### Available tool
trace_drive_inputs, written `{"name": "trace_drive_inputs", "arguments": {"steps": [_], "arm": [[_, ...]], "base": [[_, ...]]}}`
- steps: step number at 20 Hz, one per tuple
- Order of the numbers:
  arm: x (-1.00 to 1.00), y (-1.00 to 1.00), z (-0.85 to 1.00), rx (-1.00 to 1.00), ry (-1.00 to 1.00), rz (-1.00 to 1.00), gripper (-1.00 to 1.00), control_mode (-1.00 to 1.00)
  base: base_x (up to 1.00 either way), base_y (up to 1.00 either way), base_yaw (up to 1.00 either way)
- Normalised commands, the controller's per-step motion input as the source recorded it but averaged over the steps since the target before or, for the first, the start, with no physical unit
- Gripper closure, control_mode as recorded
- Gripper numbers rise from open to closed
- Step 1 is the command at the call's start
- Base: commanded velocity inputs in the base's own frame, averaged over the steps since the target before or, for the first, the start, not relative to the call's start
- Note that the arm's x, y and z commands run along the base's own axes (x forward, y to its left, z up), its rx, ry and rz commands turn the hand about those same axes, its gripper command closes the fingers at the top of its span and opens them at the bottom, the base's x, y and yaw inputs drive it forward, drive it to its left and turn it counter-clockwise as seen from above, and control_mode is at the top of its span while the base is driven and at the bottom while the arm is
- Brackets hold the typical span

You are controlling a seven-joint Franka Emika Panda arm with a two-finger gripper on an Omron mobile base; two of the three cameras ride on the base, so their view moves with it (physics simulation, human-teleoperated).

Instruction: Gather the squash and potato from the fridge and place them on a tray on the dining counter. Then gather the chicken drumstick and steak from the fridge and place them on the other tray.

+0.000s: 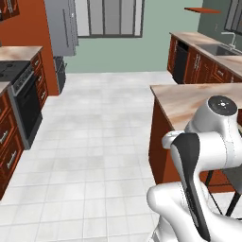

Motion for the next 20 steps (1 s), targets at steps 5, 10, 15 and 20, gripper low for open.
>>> {"name": "trace_drive_inputs", "arguments": {"steps": [5, 10, 15, 20], "arm": [[0.0, 0.0, 0.0, 0.0, 0.0, 0.0, -1.0, 1.0], [0.0, 0.0, 0.0, 0.0, 0.0, 0.0, -1.0, 1.0], [0.0, 0.0, 0.0, 0.0, 0.0, 0.0, -1.0, 1.0], [0.0, 0.0, 0.0, 0.0, 0.0, 0.0, -1.0, 1.0]], "base": [[0.56, 0.23, -0.01], [0.6, 0.33, 0.0], [0.64, 0.41, -0.01], [0.65, 0.35, 0.0]]}}
